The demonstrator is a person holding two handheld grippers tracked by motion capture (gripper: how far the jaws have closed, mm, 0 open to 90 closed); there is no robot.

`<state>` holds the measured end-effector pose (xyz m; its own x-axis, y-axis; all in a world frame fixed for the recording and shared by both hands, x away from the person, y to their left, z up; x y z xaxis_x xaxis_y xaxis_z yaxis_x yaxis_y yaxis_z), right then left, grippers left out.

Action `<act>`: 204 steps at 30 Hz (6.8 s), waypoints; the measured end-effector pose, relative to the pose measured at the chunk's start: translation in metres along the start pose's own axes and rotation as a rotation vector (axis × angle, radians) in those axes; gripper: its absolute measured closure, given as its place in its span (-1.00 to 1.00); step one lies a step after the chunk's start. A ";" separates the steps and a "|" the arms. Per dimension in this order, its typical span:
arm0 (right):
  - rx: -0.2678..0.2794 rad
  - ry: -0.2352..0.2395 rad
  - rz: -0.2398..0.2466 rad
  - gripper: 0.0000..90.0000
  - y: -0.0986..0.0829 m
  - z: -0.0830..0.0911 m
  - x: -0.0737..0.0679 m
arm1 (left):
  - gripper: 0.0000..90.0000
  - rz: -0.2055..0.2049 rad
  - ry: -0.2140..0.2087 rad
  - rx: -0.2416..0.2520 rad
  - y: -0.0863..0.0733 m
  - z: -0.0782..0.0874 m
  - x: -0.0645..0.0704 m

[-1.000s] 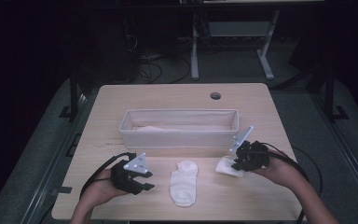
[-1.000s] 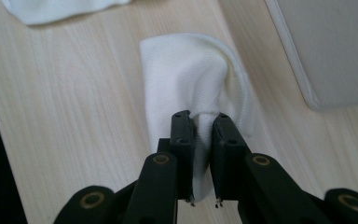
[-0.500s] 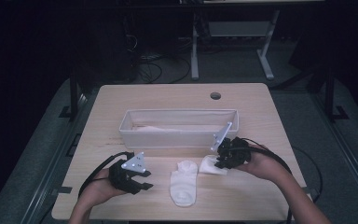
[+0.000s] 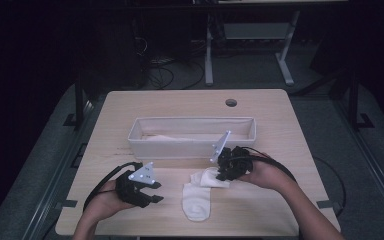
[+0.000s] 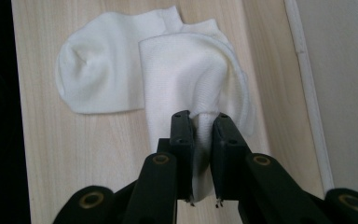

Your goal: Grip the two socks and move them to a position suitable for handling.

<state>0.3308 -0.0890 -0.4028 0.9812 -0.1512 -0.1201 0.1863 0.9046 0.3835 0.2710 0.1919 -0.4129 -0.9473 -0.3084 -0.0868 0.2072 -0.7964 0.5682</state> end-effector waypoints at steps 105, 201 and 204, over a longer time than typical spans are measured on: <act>0.042 0.028 0.024 0.94 0.035 -0.021 0.006 | 0.24 0.020 0.011 0.008 -0.004 0.005 -0.003; -0.021 0.193 0.144 0.75 0.018 -0.067 -0.066 | 0.24 0.014 0.015 0.000 -0.006 0.005 -0.005; 0.008 0.208 0.139 0.65 0.018 -0.061 -0.066 | 0.24 0.017 0.013 0.002 -0.005 0.004 -0.004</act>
<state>0.2661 -0.0385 -0.4439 0.9660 0.0609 -0.2512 0.0512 0.9076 0.4168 0.2725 0.1994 -0.4119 -0.9403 -0.3287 -0.0883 0.2226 -0.7902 0.5710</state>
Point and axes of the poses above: each handheld gripper's, and its own axes: z roughly backward along the jaws, y roughly out of its top, x roughly to its right, the point moved 2 cm from there along -z, roughly forward along the jaws, and after that the axes turned 6 degrees about y, right-handed, at the moved point
